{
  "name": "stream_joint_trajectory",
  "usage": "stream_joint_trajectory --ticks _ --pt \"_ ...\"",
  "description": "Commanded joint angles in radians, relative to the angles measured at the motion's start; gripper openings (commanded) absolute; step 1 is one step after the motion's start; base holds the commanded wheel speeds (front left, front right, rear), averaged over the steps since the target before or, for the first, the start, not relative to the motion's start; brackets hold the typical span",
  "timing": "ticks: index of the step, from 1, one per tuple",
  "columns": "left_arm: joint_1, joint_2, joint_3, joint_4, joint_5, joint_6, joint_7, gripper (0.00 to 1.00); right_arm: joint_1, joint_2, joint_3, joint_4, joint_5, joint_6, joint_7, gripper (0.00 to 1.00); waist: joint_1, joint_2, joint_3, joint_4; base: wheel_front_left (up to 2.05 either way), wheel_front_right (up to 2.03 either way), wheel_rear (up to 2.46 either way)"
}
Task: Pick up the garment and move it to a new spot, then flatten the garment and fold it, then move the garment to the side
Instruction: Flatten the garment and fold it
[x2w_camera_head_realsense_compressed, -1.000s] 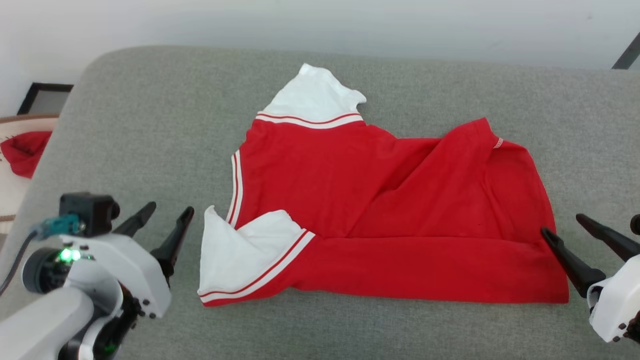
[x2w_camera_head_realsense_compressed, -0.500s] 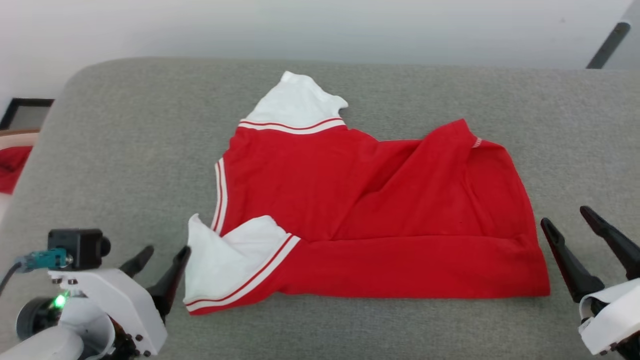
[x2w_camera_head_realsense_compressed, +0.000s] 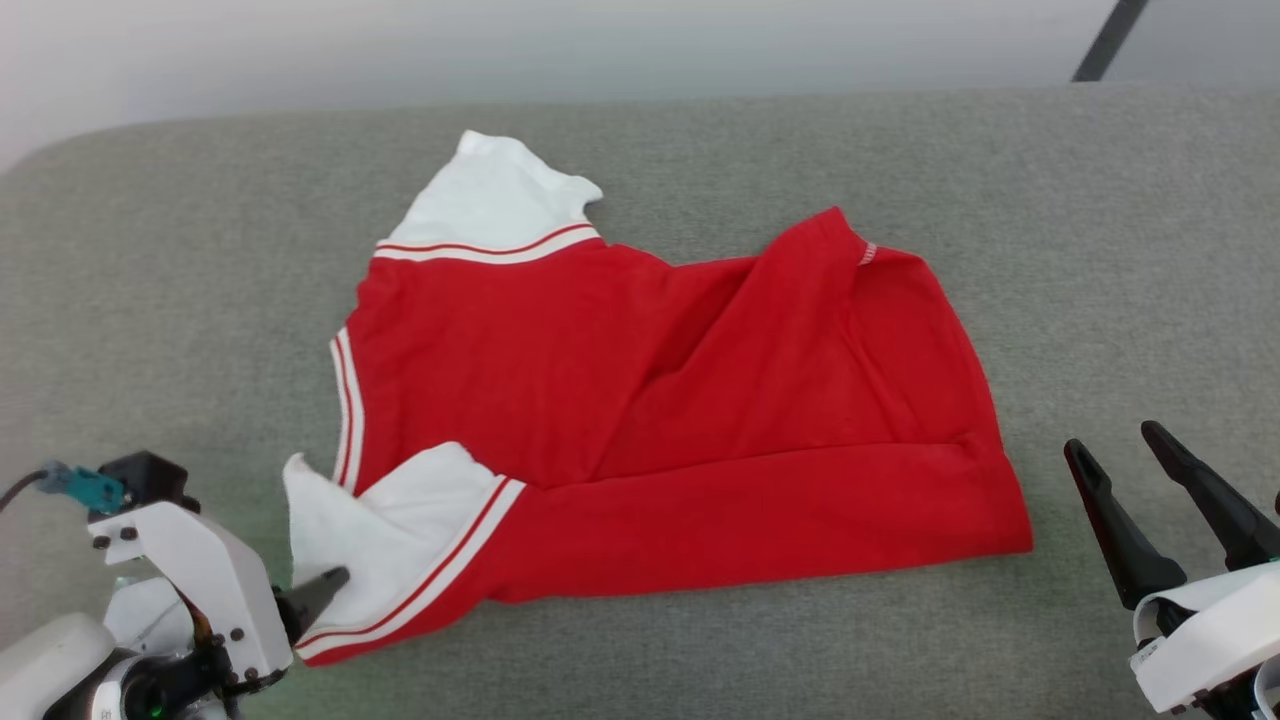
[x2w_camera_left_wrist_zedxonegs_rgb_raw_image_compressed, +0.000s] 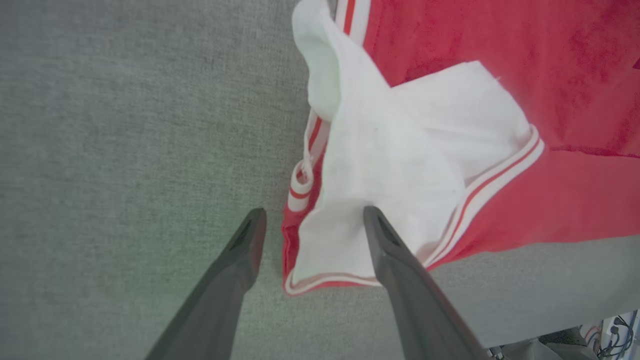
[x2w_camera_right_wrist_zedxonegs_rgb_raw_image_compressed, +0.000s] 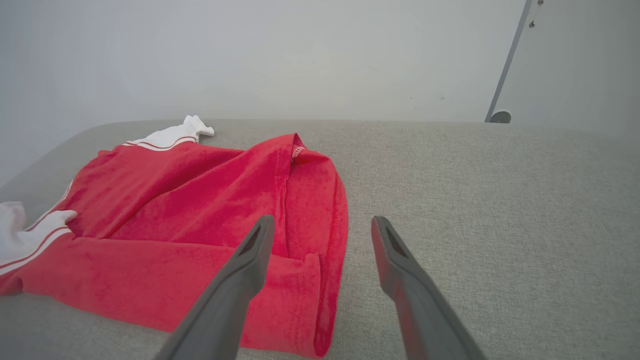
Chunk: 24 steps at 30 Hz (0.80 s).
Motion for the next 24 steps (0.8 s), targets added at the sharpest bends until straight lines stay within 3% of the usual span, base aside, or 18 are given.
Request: stream_joint_trajectory --ticks 1,13,14,15,16,24 --pt "-0.011 -0.01 -0.004 0.016 -0.012 -0.001 0.019 1.0 -0.009 0.007 -0.007 0.003 -0.006 -0.001 -0.003 1.0 0.0 0.0 0.009 -0.016 0.0 0.0 0.0" --pt "-0.003 -0.085 -0.032 0.165 -0.086 -0.018 0.138 1.0 0.004 0.031 -0.015 0.01 0.015 -0.001 0.018 1.0 0.0 0.0 0.017 -0.035 0.0 0.0 0.0" --pt "0.002 -0.095 -0.027 0.176 -0.101 -0.023 0.138 0.87 0.005 0.033 -0.016 0.012 0.021 -0.001 0.026 1.0 0.0 0.0 0.018 -0.035 0.0 0.0 0.0" --pt "0.006 -0.103 -0.024 0.183 -0.104 -0.033 0.138 0.23 0.007 0.033 -0.015 0.014 0.024 -0.001 0.038 1.0 0.0 0.0 0.019 -0.035 0.0 0.0 0.0" --pt "0.007 -0.11 -0.018 0.189 -0.109 -0.043 0.129 0.0 0.011 0.034 -0.014 0.017 0.03 -0.001 0.054 1.0 0.0 0.0 0.021 -0.034 0.0 0.0 0.0" --pt "0.002 -0.135 -0.008 0.204 -0.106 -0.076 0.112 0.0 0.021 0.032 -0.035 0.031 0.06 -0.001 0.229 1.0 0.0 0.0 0.032 -0.021 0.0 0.0 0.0"
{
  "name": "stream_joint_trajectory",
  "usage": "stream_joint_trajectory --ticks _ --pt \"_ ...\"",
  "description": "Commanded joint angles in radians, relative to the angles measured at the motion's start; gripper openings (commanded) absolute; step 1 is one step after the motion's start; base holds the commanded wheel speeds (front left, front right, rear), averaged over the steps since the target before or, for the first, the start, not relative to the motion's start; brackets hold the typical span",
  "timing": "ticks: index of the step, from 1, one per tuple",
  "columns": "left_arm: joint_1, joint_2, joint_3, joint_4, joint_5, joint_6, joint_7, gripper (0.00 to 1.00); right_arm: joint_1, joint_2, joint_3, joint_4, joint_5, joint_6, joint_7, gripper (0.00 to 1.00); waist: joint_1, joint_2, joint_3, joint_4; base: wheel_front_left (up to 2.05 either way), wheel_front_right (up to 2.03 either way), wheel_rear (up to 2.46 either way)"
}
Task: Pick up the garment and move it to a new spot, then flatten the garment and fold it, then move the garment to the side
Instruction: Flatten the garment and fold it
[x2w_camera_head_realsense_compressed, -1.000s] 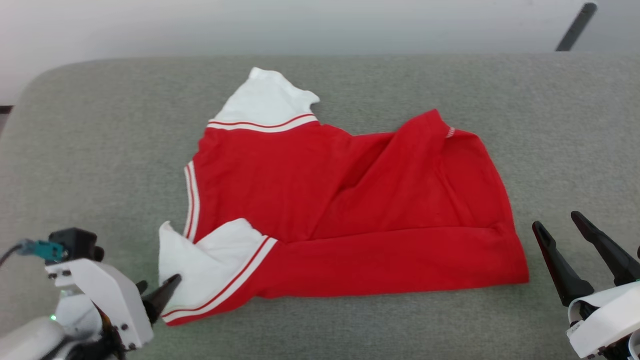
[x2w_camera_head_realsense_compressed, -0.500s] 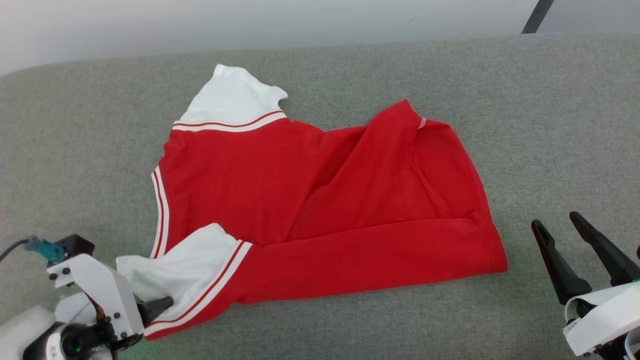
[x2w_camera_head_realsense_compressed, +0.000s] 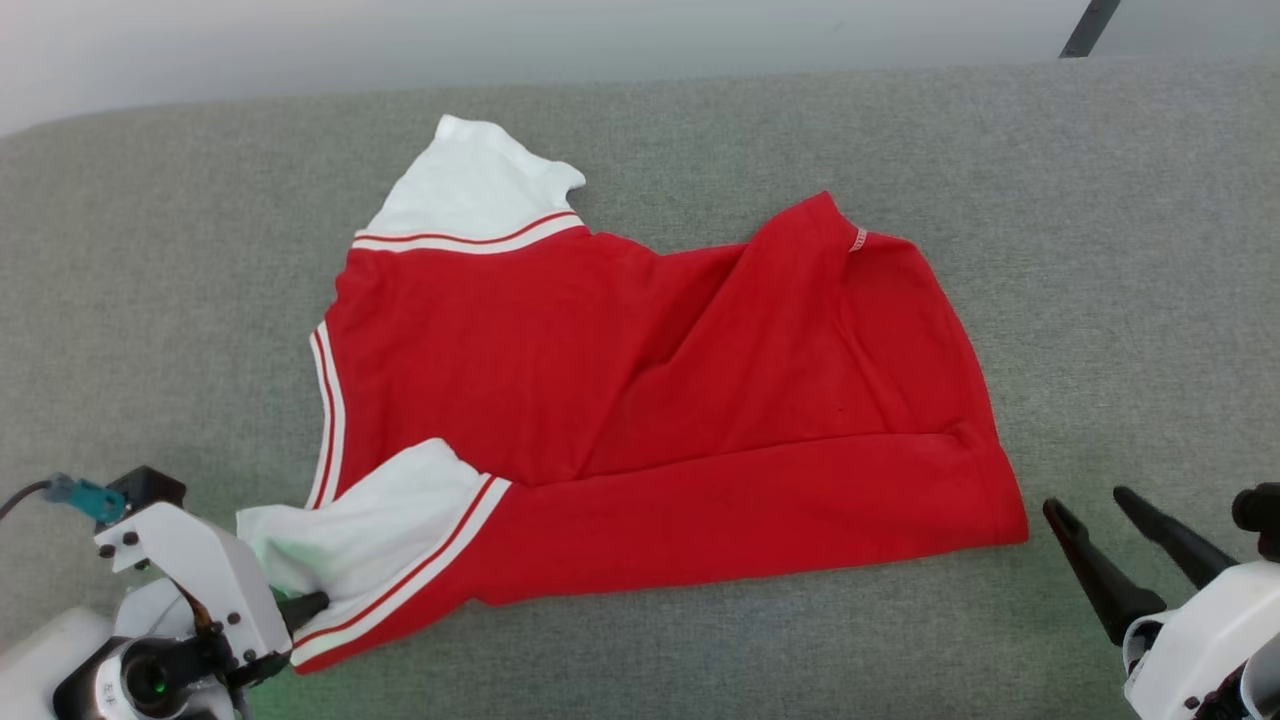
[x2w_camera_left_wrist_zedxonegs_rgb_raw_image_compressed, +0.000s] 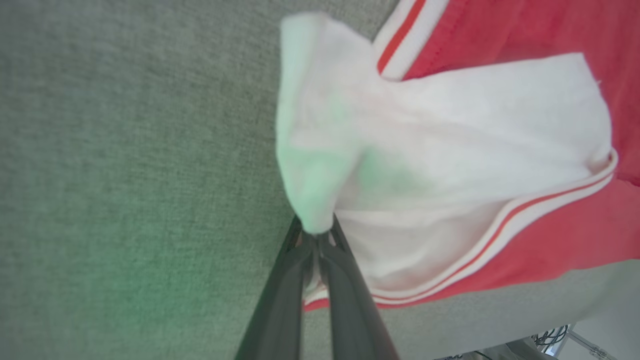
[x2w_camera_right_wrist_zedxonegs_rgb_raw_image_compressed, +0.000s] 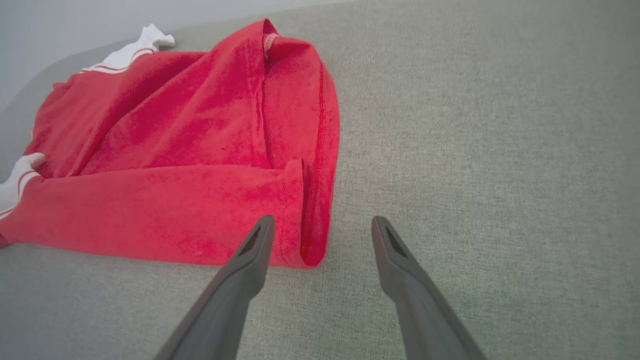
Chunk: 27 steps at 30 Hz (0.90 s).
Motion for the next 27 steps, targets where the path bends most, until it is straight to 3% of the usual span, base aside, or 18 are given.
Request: stream_joint_trajectory --ticks 1,8,21,23,27 --pt "0.009 -0.036 -0.014 0.0 0.005 -0.004 -0.004 0.0 0.008 0.004 -0.009 0.005 0.012 -0.001 0.036 1.0 0.0 0.0 0.003 0.005 0.0 0.0 0.0" --pt "-0.009 -0.08 -0.025 -0.005 0.033 -0.01 -0.018 0.0 -0.039 0.025 -0.01 0.032 0.005 -0.001 0.195 1.0 0.0 0.0 0.02 0.027 0.0 0.0 0.0" --pt "-0.055 -0.164 -0.065 0.024 0.096 -0.031 -0.017 0.0 -0.148 0.056 0.005 0.151 -0.064 -0.001 0.374 1.0 0.0 0.0 0.075 0.087 0.0 0.0 0.0" --pt "-0.057 -0.172 -0.068 0.032 0.098 -0.038 -0.021 0.0 -0.151 0.053 0.006 0.153 -0.068 -0.001 0.39 0.0 0.0 0.0 0.076 0.094 0.0 0.0 0.0" --pt "-0.056 -0.18 -0.073 0.043 0.108 -0.046 -0.026 0.0 -0.147 0.044 0.001 0.141 -0.057 0.0 0.423 0.0 0.0 0.0 0.08 0.103 0.0 0.0 0.0"
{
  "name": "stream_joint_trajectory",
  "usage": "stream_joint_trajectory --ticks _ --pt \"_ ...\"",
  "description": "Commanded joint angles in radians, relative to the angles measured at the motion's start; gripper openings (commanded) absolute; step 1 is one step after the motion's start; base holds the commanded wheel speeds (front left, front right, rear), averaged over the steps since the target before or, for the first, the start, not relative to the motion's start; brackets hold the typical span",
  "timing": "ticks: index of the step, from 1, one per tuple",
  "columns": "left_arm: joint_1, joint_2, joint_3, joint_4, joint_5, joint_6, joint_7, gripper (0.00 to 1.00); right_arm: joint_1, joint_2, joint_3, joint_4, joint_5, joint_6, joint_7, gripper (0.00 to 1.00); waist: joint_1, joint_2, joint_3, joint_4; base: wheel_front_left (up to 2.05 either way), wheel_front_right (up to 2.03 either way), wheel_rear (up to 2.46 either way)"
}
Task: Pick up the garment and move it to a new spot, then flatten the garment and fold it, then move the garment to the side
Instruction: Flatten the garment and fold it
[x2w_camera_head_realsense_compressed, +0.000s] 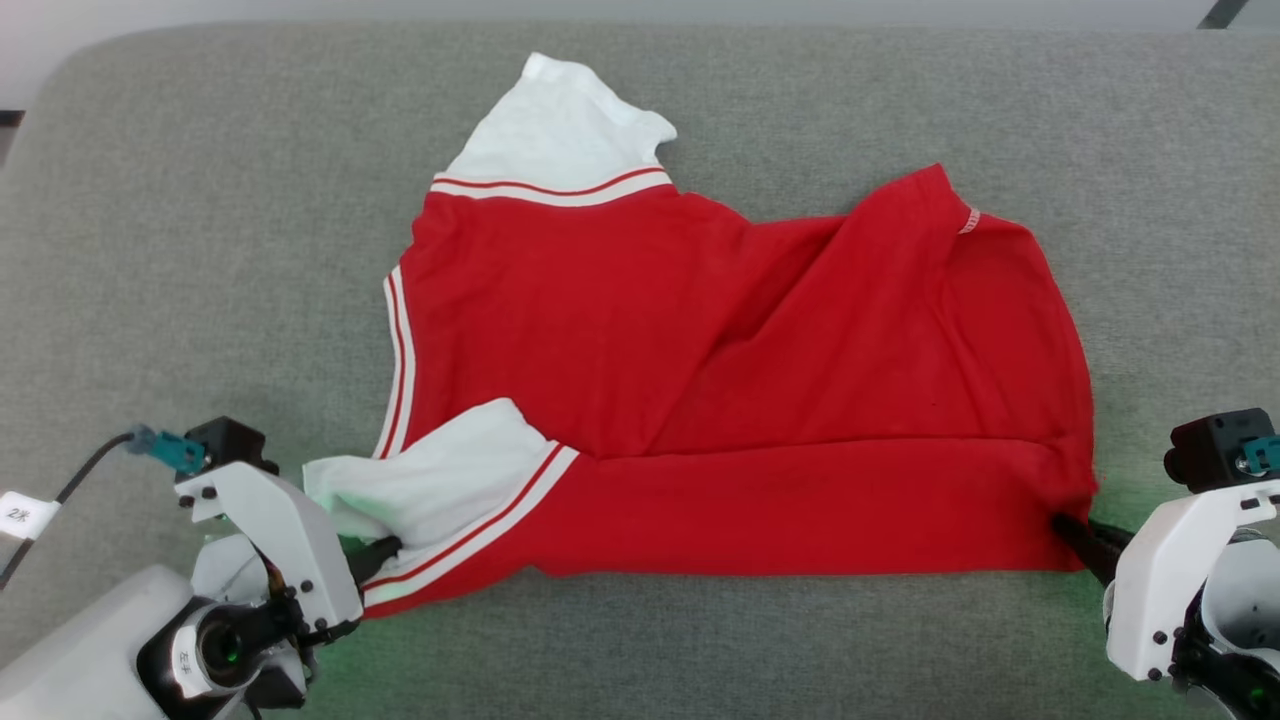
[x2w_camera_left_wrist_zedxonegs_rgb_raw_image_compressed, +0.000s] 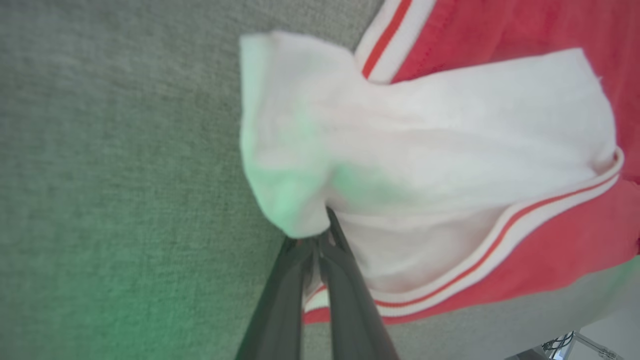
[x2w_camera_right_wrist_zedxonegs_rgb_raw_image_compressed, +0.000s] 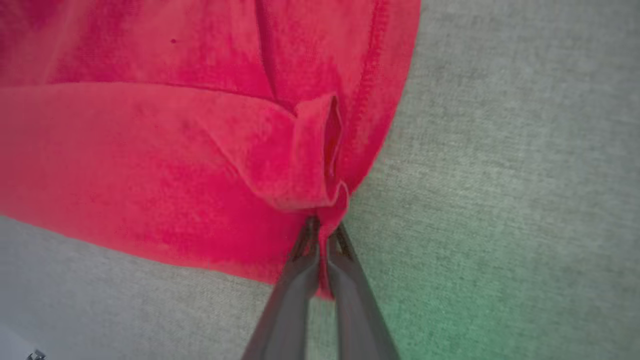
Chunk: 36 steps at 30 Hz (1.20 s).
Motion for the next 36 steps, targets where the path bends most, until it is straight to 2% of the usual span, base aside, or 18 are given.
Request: stream_joint_trajectory --ticks 1,10,24,36 --pt "0.022 -0.068 -0.039 0.014 0.005 -0.008 0.002 0.0 0.01 0.001 -0.001 0.006 0.014 0.0 0.019 0.0 0.0 0.0 0.003 0.006 0.0 0.0 0.0" --pt "0.032 -0.034 -0.032 -0.017 0.022 -0.005 -0.014 0.0 0.032 -0.03 -0.042 -0.043 0.034 0.0 0.041 0.0 0.0 0.0 -0.01 0.014 0.0 0.0 0.0" --pt "0.054 0.072 -0.024 -0.142 0.036 0.062 -0.004 0.0 0.118 -0.077 -0.074 -0.116 0.076 0.0 0.085 0.0 0.0 0.0 -0.054 0.017 0.0 0.0 0.0" --pt "0.111 0.148 -0.026 -0.255 0.019 0.126 -0.005 0.0 0.229 -0.069 -0.104 -0.184 0.076 0.0 0.135 0.0 0.0 0.0 -0.077 0.017 0.0 0.0 0.0"
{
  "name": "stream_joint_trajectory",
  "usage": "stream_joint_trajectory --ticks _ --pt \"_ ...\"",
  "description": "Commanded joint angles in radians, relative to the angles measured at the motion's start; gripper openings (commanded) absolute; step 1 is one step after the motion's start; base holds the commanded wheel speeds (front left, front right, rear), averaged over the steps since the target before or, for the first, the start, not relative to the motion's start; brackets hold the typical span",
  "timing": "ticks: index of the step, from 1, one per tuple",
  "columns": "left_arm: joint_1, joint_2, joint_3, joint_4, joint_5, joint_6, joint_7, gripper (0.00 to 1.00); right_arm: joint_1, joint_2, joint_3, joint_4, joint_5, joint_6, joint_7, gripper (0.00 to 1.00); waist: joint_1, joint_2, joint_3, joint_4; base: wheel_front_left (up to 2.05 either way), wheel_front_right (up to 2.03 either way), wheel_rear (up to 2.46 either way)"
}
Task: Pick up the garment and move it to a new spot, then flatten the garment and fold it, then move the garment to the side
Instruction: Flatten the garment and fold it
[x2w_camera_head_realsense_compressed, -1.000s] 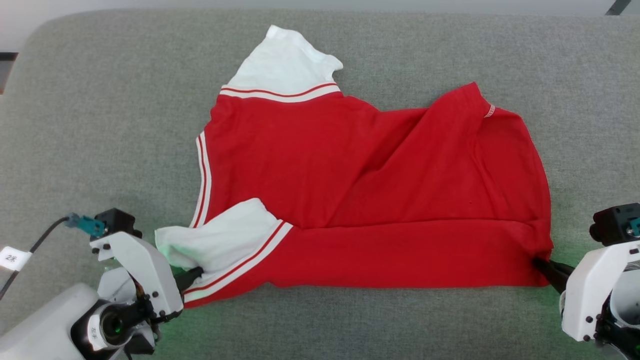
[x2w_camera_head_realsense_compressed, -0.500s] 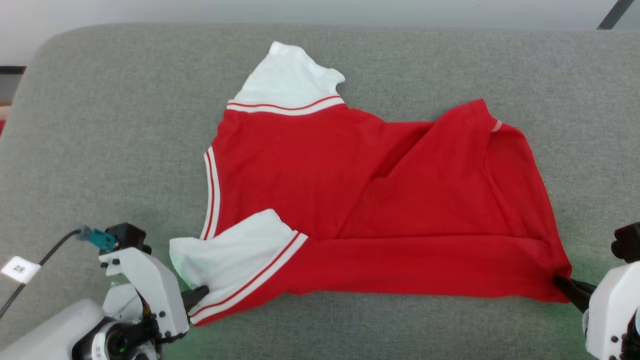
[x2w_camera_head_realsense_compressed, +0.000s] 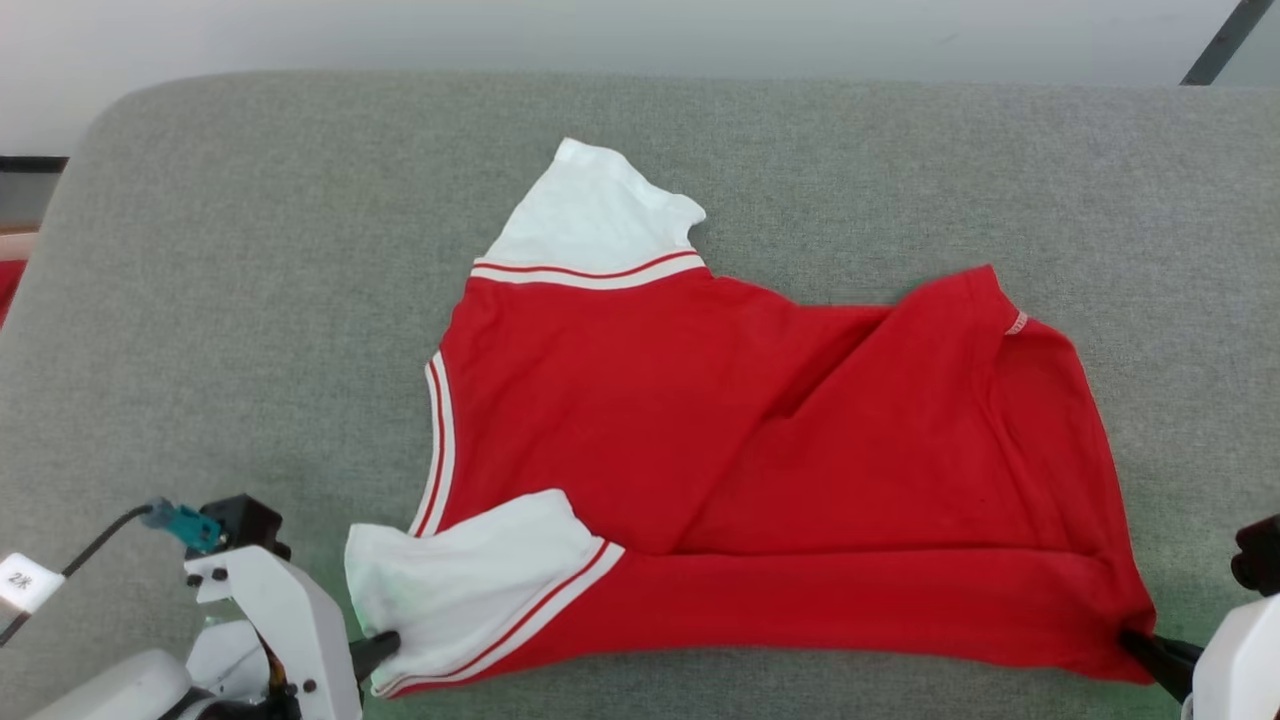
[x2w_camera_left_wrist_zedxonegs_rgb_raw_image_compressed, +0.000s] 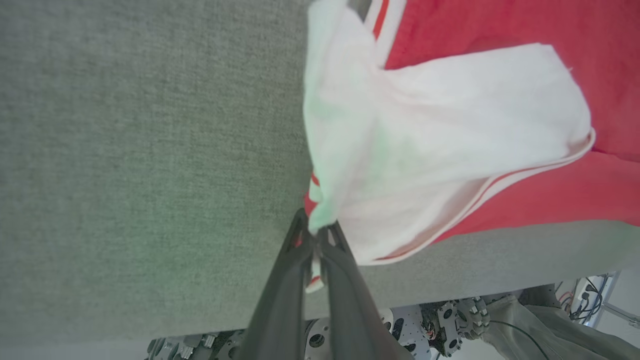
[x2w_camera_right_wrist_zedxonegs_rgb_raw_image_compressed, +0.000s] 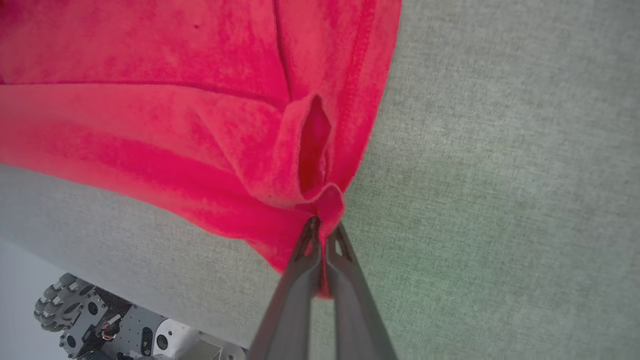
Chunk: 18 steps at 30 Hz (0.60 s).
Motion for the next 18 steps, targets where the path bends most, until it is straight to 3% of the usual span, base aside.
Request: stream_joint_trajectory --ticks 1,12,13,14,15,16,18 --pt "0.014 0.009 0.001 -0.006 -0.005 0.01 -0.004 0.0 0.017 0.003 -0.01 -0.006 -0.007 -0.001 0.004 0.0 -0.0001 0.0 0.0 0.0 0.0 0.0 0.0" --pt "0.05 0.007 0.003 -0.017 -0.021 0.019 -0.023 0.0 0.059 0.044 -0.014 -0.023 -0.015 -0.001 0.021 0.0 -0.0001 0.0 0.001 0.004 0.0 0.0 0.0" --pt "0.051 0.004 0.007 -0.014 -0.024 0.019 -0.026 0.0 0.06 0.046 -0.011 -0.023 -0.014 -0.001 0.019 0.11 -0.0001 0.0 0.0 0.004 0.0 0.0 0.0" --pt "0.053 0.003 0.007 -0.011 -0.023 0.017 -0.029 0.01 0.058 0.048 -0.009 -0.023 -0.014 -0.001 0.015 0.37 -0.0001 0.0 -0.002 0.004 0.0 0.0 0.0" --pt "0.05 0.003 0.006 -0.012 -0.013 0.014 -0.033 0.22 0.056 0.05 -0.008 -0.024 -0.016 -0.001 0.011 0.97 -0.0001 0.0 -0.004 0.004 0.0 0.0 0.0" --pt "0.047 0.002 0.008 -0.01 -0.01 0.012 -0.038 0.41 0.055 0.053 -0.008 -0.022 -0.018 -0.001 0.007 1.0 -0.0001 0.0 -0.006 0.005 0.0 0.0 0.0" --pt "0.042 0.003 0.01 -0.011 -0.001 0.007 -0.044 0.5 0.052 0.057 -0.008 -0.021 -0.017 -0.001 0.004 1.0 -0.0001 0.0 -0.01 0.006 0.0 0.0 0.0"
